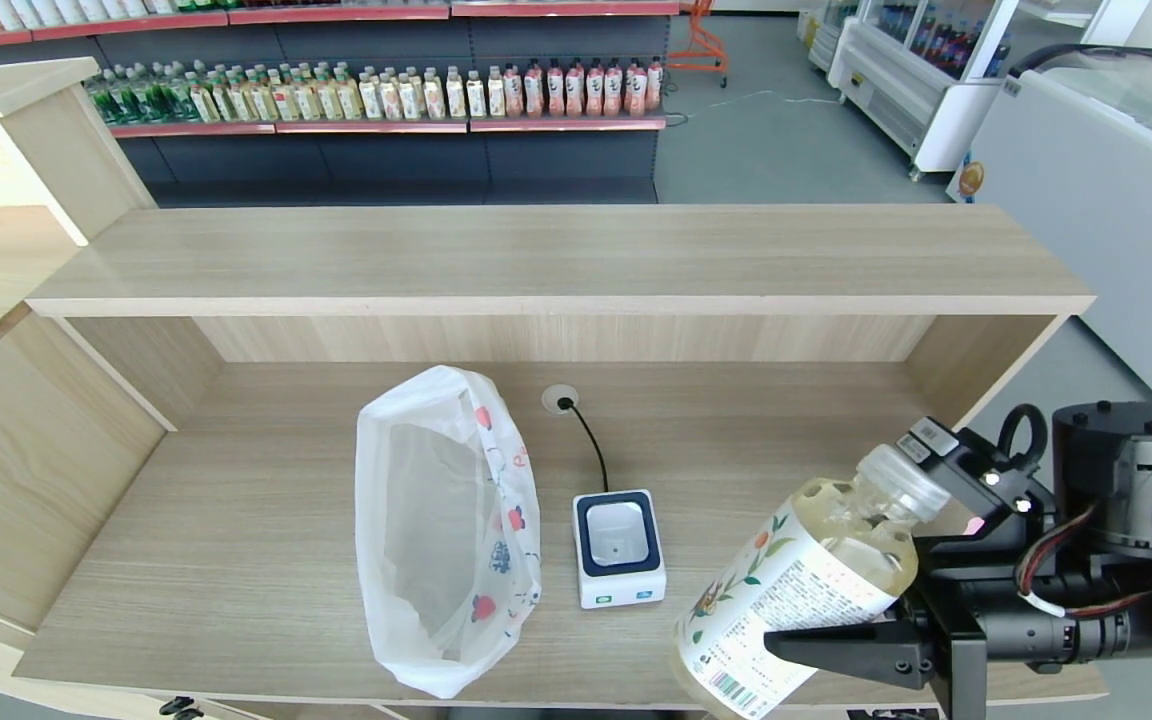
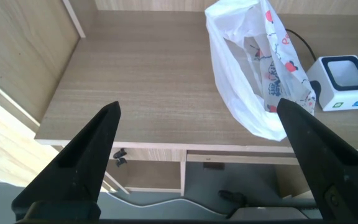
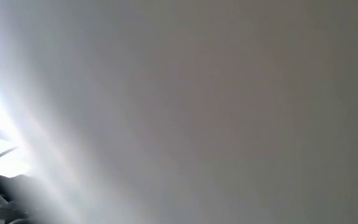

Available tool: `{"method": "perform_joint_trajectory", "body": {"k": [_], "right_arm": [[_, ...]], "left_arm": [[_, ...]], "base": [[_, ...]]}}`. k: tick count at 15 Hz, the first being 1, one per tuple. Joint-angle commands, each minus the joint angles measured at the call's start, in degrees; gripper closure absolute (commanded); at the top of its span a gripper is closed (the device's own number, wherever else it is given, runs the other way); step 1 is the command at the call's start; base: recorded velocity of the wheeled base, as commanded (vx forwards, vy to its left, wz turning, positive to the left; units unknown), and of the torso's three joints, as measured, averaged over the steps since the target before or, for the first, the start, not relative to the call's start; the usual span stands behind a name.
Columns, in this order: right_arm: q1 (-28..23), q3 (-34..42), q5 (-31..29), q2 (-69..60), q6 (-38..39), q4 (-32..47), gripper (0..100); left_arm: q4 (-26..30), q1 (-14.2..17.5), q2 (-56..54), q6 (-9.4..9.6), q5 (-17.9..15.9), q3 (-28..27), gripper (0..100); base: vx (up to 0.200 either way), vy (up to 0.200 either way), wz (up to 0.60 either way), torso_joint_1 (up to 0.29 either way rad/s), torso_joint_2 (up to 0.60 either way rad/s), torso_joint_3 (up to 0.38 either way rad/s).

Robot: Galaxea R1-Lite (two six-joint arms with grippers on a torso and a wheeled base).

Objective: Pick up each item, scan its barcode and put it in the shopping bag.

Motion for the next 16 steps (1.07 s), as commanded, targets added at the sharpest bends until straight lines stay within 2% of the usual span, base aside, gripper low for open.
{"method": "perform_joint_trajectory", "body": {"k": [1,3,4,6,7,10,11,12,13,16], "right_arm": [[0.0,0.0,-0.1,-0.3,-0.1,0.0,100],[-0.8,-0.3,-1.1,-1.0,-1.9,0.0,100],[-3.0,-0.3,-3.6,-1.7,-5.0,0.0,100],[-5.4,0.2,-12.3,-3.3,-12.1,0.1,100],[-7.4,0.4,-16.0,-3.8,-15.8,-0.1,100],[-10.7,1.0,-24.3,-6.0,-33.1,-2.7,100],[-10.4,1.5,-26.7,-6.9,-35.3,-2.9,100],[-8.4,3.0,-32.2,-9.2,-41.1,-2.8,100],[-7.7,3.5,-34.5,-10.3,-44.7,-2.8,100],[-6.4,5.8,-36.6,-12.4,-56.2,-2.9,100]], "left_arm": [[0.0,0.0,0.0,0.0,0.0,0.0,0],[0.0,0.0,0.0,0.0,0.0,0.0,0],[0.0,0.0,0.0,0.0,0.0,0.0,0],[0.0,0.0,0.0,0.0,0.0,0.0,0],[0.0,0.0,0.0,0.0,0.0,0.0,0],[0.0,0.0,0.0,0.0,0.0,0.0,0],[0.0,0.0,0.0,0.0,0.0,0.0,0],[0.0,0.0,0.0,0.0,0.0,0.0,0],[0.0,0.0,0.0,0.0,0.0,0.0,0],[0.0,0.0,0.0,0.0,0.0,0.0,0]], "base": [[0.0,0.0,0.0,0.0,0.0,0.0],[0.0,0.0,0.0,0.0,0.0,0.0],[0.0,0.0,0.0,0.0,0.0,0.0],[0.0,0.0,0.0,0.0,0.0,0.0],[0.0,0.0,0.0,0.0,0.0,0.0],[0.0,0.0,0.0,0.0,0.0,0.0],[0.0,0.0,0.0,0.0,0.0,0.0],[0.0,0.0,0.0,0.0,0.0,0.0],[0.0,0.0,0.0,0.0,0.0,0.0],[0.0,0.0,0.0,0.0,0.0,0.0]]}}
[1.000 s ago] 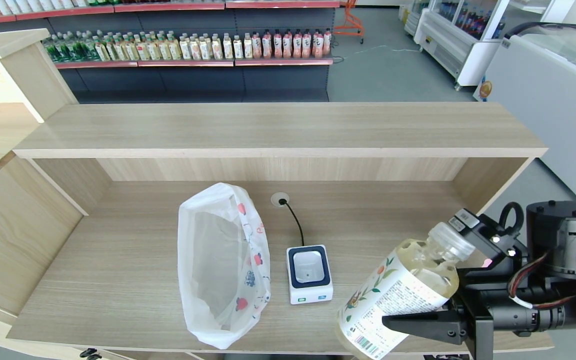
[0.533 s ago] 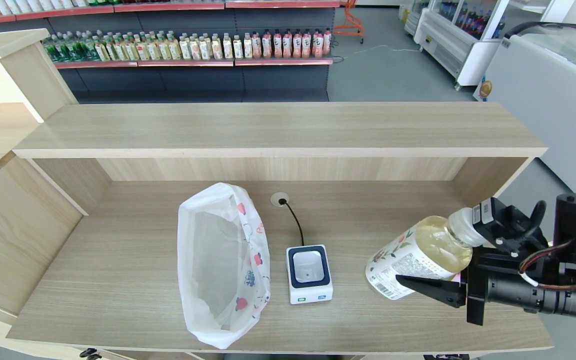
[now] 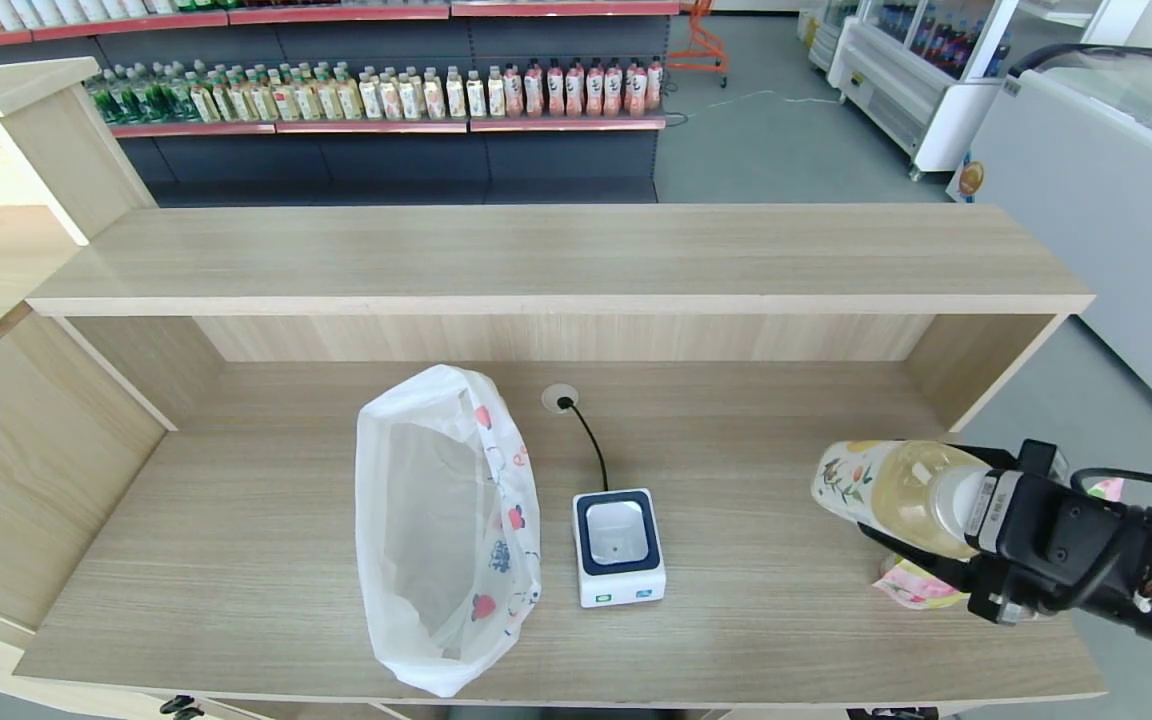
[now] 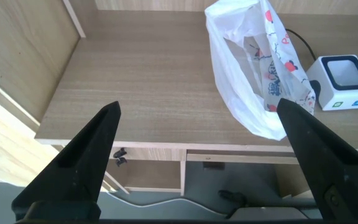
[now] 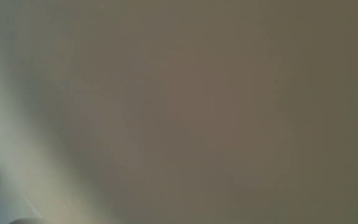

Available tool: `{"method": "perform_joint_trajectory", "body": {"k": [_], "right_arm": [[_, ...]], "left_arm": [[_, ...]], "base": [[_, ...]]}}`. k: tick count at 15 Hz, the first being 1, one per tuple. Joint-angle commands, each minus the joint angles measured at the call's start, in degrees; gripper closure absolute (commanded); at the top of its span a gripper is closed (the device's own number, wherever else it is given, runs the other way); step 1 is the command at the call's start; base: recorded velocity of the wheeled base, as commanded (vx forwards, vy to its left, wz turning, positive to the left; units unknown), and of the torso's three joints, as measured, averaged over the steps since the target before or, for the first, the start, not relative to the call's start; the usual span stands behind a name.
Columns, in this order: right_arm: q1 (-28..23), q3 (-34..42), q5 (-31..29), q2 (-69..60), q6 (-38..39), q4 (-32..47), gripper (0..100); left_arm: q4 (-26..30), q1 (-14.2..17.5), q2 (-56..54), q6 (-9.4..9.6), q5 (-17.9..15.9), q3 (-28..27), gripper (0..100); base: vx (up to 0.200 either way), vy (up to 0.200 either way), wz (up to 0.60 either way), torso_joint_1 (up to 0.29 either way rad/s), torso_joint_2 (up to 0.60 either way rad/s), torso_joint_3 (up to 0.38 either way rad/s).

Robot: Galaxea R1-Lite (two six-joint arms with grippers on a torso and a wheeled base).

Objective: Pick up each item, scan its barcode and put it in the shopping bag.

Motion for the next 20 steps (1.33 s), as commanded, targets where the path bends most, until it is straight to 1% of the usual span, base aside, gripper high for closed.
{"method": "perform_joint_trajectory", "body": {"k": [1,5,8,10,11,18,20], "right_arm": [[0.6,1.1,-0.2,-2.6,-2.4,-0.1,100],[0.5,1.2,-0.4,-4.4,-6.3,-0.1,100],[0.5,1.7,-0.4,-6.0,-6.3,0.0,100],[0.4,1.7,-0.4,-6.2,-6.3,0.0,100],[0.4,2.2,-0.3,-6.3,-6.3,0.0,100],[0.4,3.2,-0.1,-6.8,-6.0,0.0,100],[0.4,2.8,0.1,-6.1,-4.2,0.1,100]], "left_arm": [[0.0,0.0,0.0,0.0,0.0,0.0,0],[0.0,0.0,0.0,0.0,0.0,0.0,0],[0.0,0.0,0.0,0.35,0.0,0.0,0],[0.0,0.0,0.0,-0.09,0.0,0.0,0],[0.0,0.0,0.0,0.0,0.0,0.0,0],[0.0,0.0,0.0,-0.09,0.0,0.0,0],[0.0,0.0,0.0,-0.09,0.0,0.0,0]], "base": [[0.0,0.0,0.0,0.0,0.0,0.0],[0.0,0.0,0.0,0.0,0.0,0.0],[0.0,0.0,0.0,0.0,0.0,0.0],[0.0,0.0,0.0,0.0,0.0,0.0],[0.0,0.0,0.0,0.0,0.0,0.0],[0.0,0.2,0.0,0.003,0.0,0.001],[0.0,0.2,0.0,-0.005,0.0,0.002]]}}
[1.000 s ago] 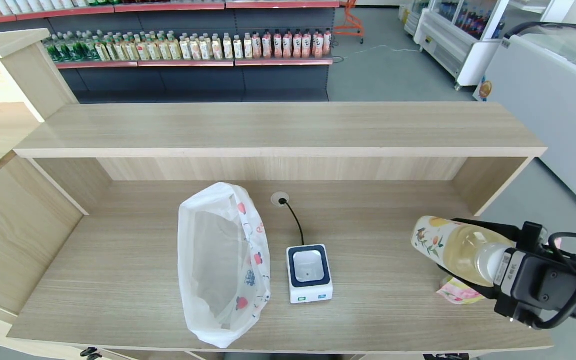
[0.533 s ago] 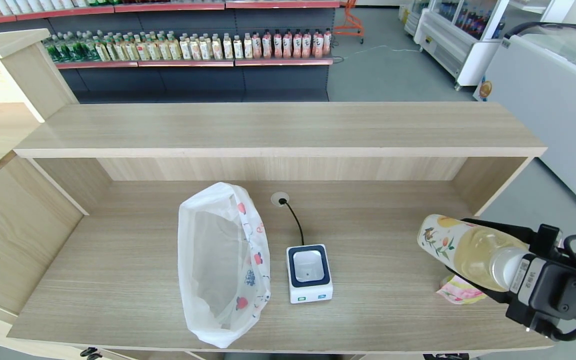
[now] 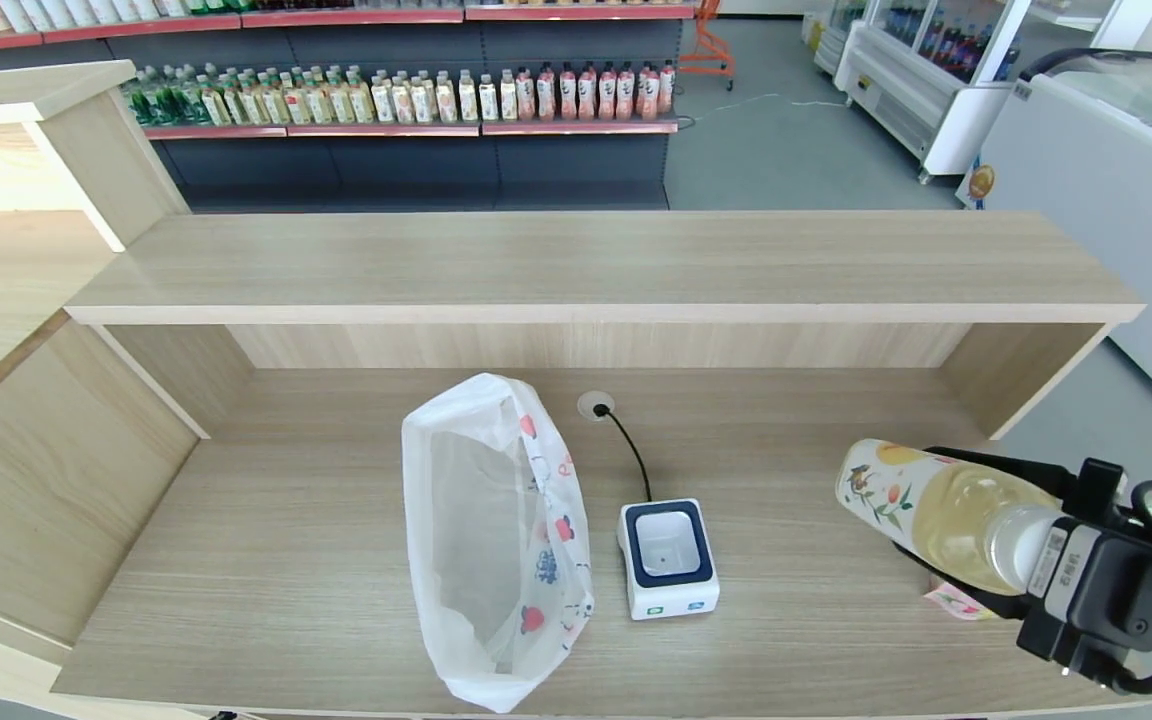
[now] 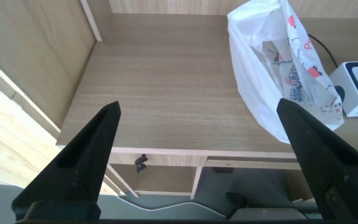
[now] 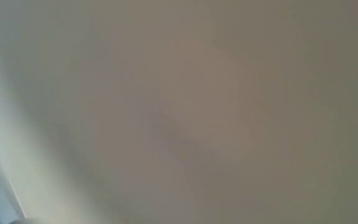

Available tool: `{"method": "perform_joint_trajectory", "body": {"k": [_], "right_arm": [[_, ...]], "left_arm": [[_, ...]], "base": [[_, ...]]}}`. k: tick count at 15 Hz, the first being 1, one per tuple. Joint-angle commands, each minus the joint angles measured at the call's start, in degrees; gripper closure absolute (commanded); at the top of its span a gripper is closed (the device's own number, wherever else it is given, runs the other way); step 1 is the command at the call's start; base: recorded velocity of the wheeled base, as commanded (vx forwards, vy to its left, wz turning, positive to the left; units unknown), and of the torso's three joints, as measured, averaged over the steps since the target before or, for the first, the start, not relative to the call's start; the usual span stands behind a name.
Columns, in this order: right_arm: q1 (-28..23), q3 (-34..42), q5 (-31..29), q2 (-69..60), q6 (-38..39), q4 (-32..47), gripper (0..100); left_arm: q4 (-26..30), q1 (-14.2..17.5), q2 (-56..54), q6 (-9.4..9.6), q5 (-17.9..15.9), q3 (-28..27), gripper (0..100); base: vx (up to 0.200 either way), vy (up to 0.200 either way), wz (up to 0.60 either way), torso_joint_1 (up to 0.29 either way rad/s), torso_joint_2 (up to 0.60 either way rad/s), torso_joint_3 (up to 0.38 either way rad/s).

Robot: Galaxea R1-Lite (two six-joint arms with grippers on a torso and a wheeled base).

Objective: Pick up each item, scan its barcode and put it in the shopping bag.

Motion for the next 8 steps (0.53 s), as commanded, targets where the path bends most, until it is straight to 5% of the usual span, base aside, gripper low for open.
{"method": "perform_joint_trajectory", "body": {"k": [1,8], "right_arm": [[0.1,-0.4,0.1,0.9,1.2,-0.1,100],[-3.5,-4.4,2.2,14.5,5.1,-3.2,100]], "left_arm": [[0.0,0.0,0.0,0.05,0.0,0.0,0],[0.0,0.0,0.0,0.05,0.0,0.0,0]], "base": [[0.0,0.2,0.0,-0.007,0.0,-0.002],[0.0,0.0,0.0,0.0,0.0,0.0]]}}
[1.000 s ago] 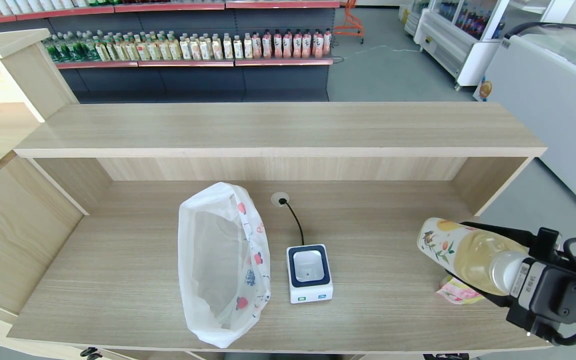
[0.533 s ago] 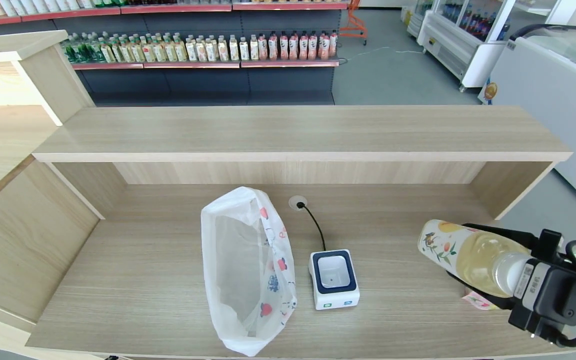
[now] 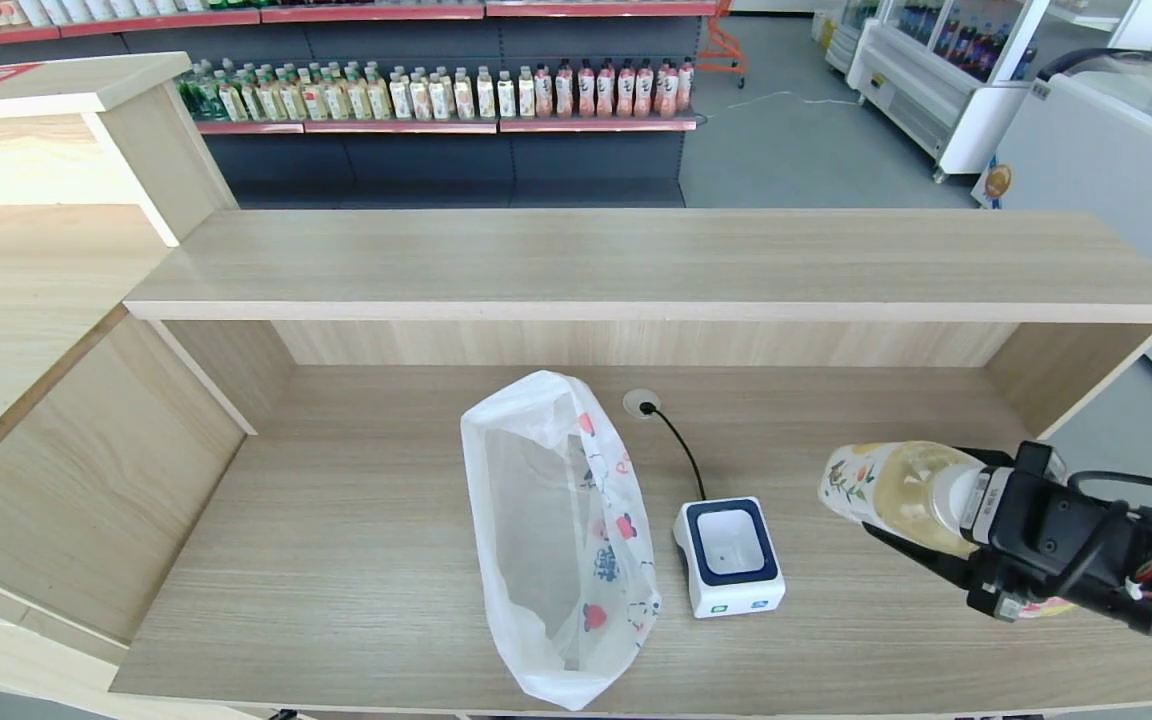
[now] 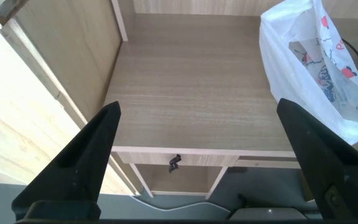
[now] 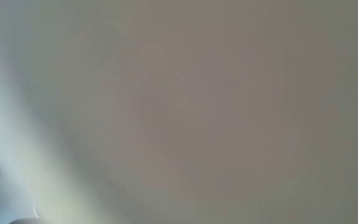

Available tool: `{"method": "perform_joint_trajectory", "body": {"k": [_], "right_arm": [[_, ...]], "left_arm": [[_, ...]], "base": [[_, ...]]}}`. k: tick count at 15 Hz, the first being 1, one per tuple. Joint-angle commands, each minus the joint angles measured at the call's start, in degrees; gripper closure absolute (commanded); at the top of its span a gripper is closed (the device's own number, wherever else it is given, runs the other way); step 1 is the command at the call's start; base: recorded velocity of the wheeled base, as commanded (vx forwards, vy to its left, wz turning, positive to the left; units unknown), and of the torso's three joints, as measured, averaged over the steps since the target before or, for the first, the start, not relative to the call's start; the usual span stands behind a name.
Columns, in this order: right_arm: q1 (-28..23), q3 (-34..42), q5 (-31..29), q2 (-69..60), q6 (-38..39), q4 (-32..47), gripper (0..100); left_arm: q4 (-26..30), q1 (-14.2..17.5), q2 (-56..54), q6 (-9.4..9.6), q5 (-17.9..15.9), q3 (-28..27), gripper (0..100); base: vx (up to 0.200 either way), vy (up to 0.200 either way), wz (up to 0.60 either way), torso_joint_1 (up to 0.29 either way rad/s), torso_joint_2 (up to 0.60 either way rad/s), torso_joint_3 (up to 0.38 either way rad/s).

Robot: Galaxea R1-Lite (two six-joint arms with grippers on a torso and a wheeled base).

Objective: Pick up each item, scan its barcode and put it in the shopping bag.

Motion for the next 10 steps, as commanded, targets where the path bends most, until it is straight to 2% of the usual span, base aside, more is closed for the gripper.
{"method": "perform_joint_trajectory", "body": {"k": [1,4,6,8,10], "right_arm": [[0.0,-1.1,0.6,6.7,-0.1,-3.2,100],[0.0,-1.2,0.6,13.1,-0.9,-7.6,100],[0.1,-0.8,2.6,17.7,-1.0,-11.7,100],[-0.3,-1.5,7.6,23.9,-3.2,-17.9,100],[-0.8,-3.7,15.2,30.1,-4.5,-26.9,100]], "left_arm": [[0.0,0.0,0.0,0.0,0.0,0.0,0],[0.0,0.0,0.0,0.0,0.0,0.0,0],[0.0,0.0,0.0,0.0,0.0,0.0,0],[0.0,0.0,0.0,0.0,0.0,0.0,0],[0.0,0.0,0.0,0.0,0.0,0.0,0]], "base": [[0.0,0.0,0.0,0.0,0.0,0.0],[0.0,0.0,0.0,0.0,0.0,0.0],[0.0,0.0,0.0,0.0,0.0,0.0],[0.0,0.0,0.0,0.0,0.0,0.0],[0.0,0.0,0.0,0.0,0.0,0.0]]}}
